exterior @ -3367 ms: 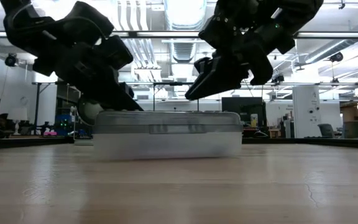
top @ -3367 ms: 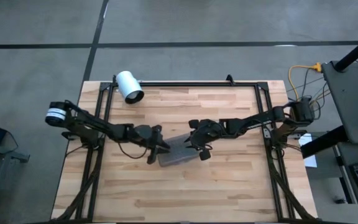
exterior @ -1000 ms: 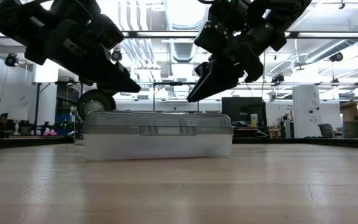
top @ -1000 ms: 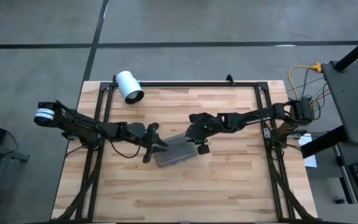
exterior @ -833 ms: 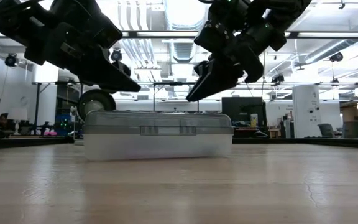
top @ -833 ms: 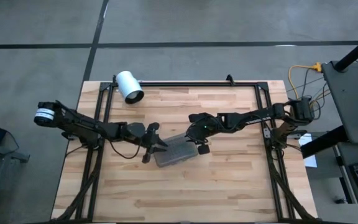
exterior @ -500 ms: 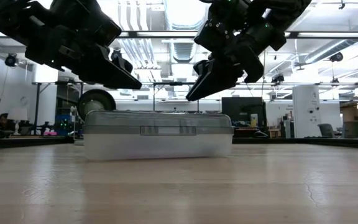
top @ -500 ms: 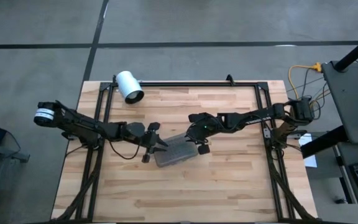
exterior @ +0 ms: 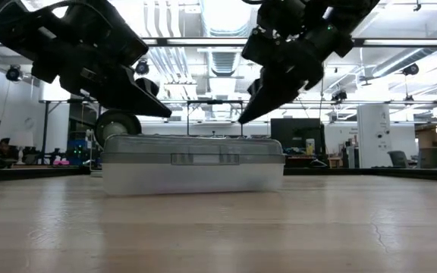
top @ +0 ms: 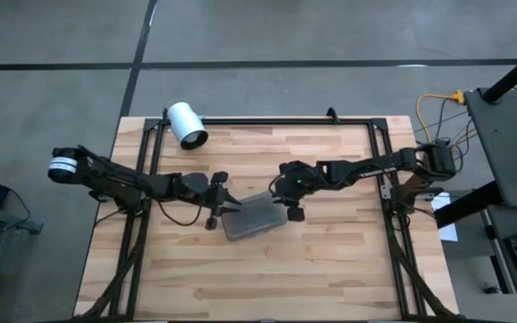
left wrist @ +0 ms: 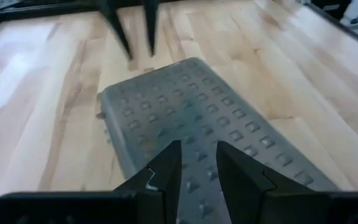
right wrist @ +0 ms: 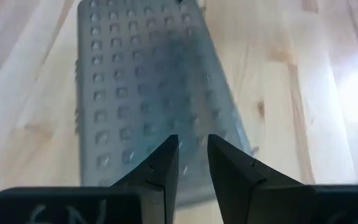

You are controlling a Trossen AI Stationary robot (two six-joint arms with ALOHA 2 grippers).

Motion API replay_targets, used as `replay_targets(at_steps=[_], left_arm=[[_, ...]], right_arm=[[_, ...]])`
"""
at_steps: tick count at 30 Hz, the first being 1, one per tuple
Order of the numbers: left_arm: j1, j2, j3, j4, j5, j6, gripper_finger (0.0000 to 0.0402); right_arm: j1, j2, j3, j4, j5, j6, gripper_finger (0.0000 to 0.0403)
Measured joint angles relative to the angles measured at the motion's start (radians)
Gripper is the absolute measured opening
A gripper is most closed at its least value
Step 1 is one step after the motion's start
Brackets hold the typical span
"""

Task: Pick & place school supplies into a supply box
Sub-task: Return to Home Position

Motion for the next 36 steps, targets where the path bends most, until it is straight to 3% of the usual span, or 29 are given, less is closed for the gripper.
replay_targets(at_steps=[12,23,36], left_arm=[[0.003,-0.145,-0.080,-0.001,-0.064,-0.023,0.0086],[0.003,-0.466,-0.227,0.006,-0.064,-0.034,0.0086],[0.003,-0.827,-0.400,0.032,-0.070,-0.052,0.0086]], right_arm=[[0.007,-0.213,-0.083,-0.020,-0.003,0.162,0.0079],[0.046,-0.363,-0.179,-0.002,-0.003,0.218,0.0088],[0.051,-0.492,-0.229,0.057,0.001,0.212,0.0069]])
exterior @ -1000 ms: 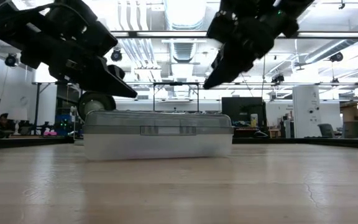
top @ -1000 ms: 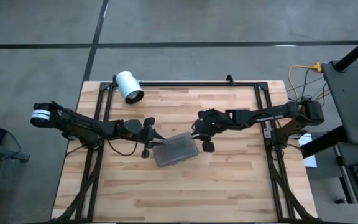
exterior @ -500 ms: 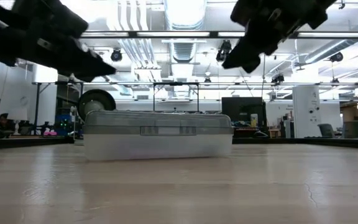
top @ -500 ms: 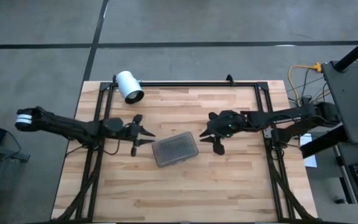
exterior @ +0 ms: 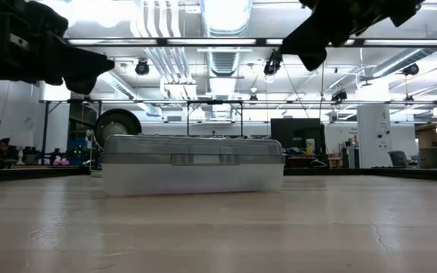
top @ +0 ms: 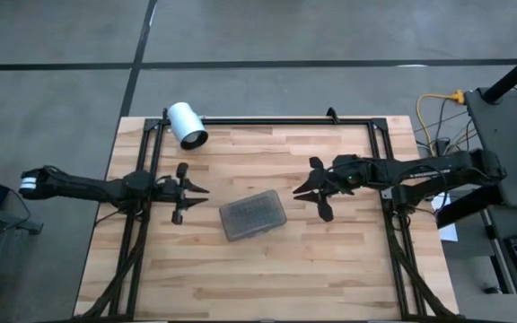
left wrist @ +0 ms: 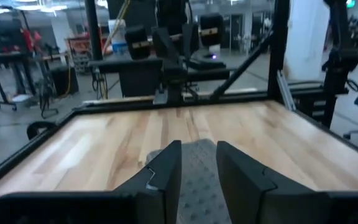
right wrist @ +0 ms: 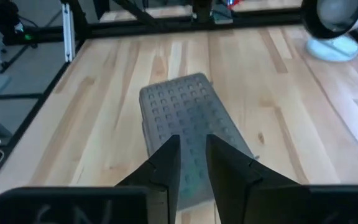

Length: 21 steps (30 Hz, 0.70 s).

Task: Pick & place school supplies into a supply box
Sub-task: Return to Home Position

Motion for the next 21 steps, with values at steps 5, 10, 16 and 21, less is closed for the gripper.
replay_targets(at_steps=[5,10,16,21], left_arm=[[0.000,-0.060,-0.018,-0.002,0.000,-0.008,0.0086],[0.000,-0.079,-0.018,-0.022,-0.023,-0.008,0.0086],[0.000,-0.084,-0.014,-0.041,-0.035,-0.016,0.0086],[0.000,-0.103,-0.014,-0.040,-0.036,-0.016,0.0086]], right_arm=[[-0.005,-0.083,-0.044,0.011,0.002,-0.003,0.0069],[-0.034,-0.203,-0.105,0.013,0.008,0.000,0.0076],[-0.066,-0.366,-0.195,0.059,0.079,0.030,0.0084],[-0.069,-0.465,-0.282,0.117,0.119,0.109,0.0087]])
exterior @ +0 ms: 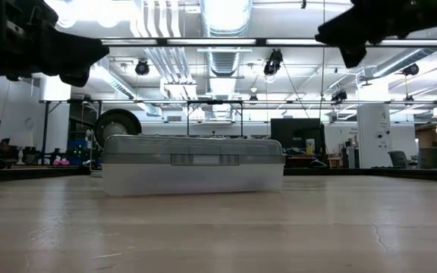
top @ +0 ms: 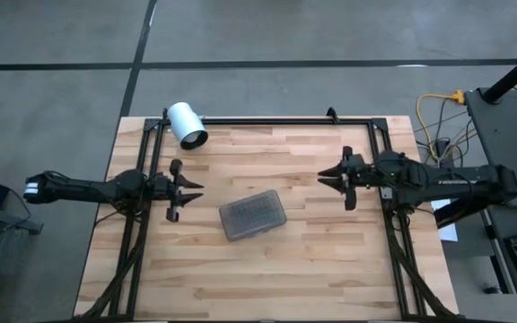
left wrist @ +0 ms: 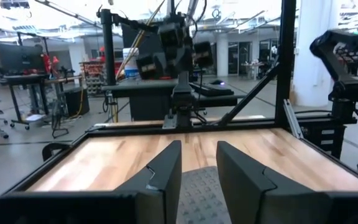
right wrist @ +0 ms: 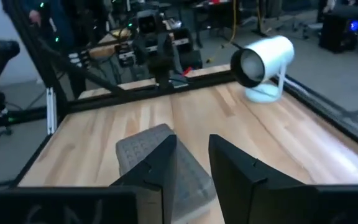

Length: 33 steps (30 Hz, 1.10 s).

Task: Pick & place school supplies into a supply box
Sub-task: Return to Home Position

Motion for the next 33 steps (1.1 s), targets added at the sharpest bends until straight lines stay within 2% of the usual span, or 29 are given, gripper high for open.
replay_targets(at_steps=[3,6,12,15,18,24,33], left_arm=[[0.000,-0.008,0.000,0.000,0.000,0.000,0.0086],[0.000,-0.007,0.000,0.001,0.000,0.000,0.0086],[0.000,-0.006,0.000,0.001,0.000,0.000,0.0086],[0.000,-0.008,0.000,0.001,0.000,0.000,0.0086],[0.000,-0.008,0.000,0.001,0.000,0.000,0.0086],[0.000,-0.008,0.000,0.001,0.000,0.000,0.0086],[0.000,-0.008,0.000,0.001,0.000,0.019,0.0086]], right_arm=[[0.000,-0.038,-0.044,-0.004,0.044,0.062,0.0083],[0.001,-0.057,-0.062,0.000,0.091,0.059,0.0078],[0.001,-0.050,-0.063,0.000,0.125,-0.112,0.0070],[0.001,-0.048,-0.063,0.012,0.126,-0.104,0.0068],[0.001,-0.055,-0.063,0.065,0.127,-0.088,0.0071],[0.000,-0.084,-0.095,0.221,0.121,-0.161,0.0081],[0.000,-0.194,-0.185,0.402,0.120,-0.209,0.0084]])
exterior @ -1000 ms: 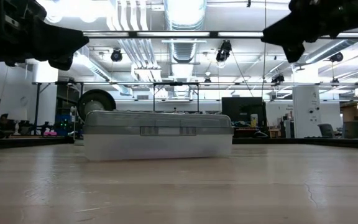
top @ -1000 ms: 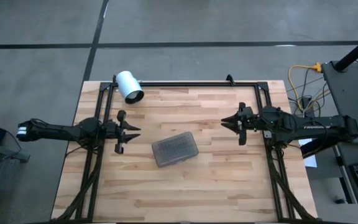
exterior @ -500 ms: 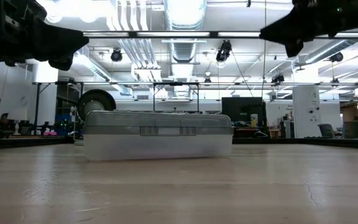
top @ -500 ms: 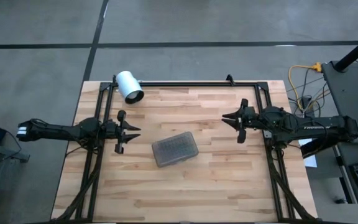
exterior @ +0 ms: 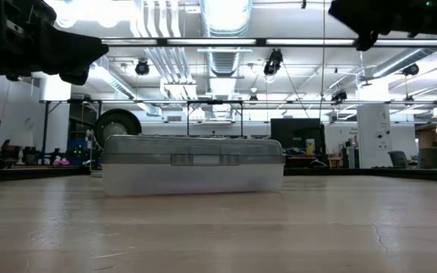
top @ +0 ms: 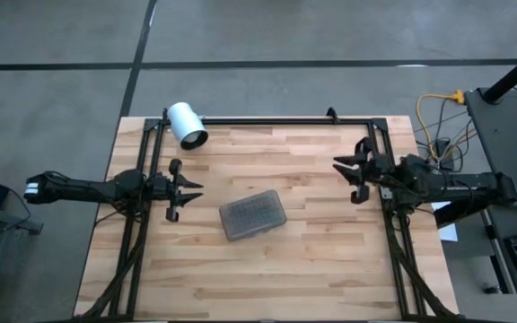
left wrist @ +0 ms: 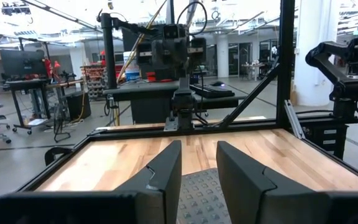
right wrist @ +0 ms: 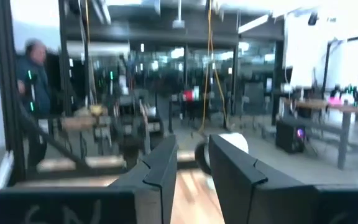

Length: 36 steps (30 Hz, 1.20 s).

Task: Pick & place school supplies into a supply box
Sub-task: Return to Home Position

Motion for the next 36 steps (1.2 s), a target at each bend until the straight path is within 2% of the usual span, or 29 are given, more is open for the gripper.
replay_targets(at_steps=[13,17,23,29,36], left_arm=[[0.000,-0.021,0.000,0.002,0.000,-0.001,0.0086],[0.000,-0.055,0.000,0.003,0.000,-0.019,0.0086],[0.000,-0.122,-0.006,-0.016,0.000,-0.027,0.0086],[0.000,-0.193,-0.006,-0.071,0.000,-0.030,0.0086],[0.000,-0.273,-0.006,-0.132,0.000,-0.039,0.0086]], right_arm=[[0.000,-0.228,-0.057,-0.020,-0.001,-0.017,0.0069],[0.000,-0.292,-0.082,-0.025,0.008,-0.001,0.0075],[0.000,-0.384,-0.093,-0.025,0.093,-0.005,0.0084],[0.000,-0.472,-0.128,-0.026,0.099,-0.028,0.0086],[-0.006,-0.467,-0.161,0.022,0.105,-0.063,0.0074]])
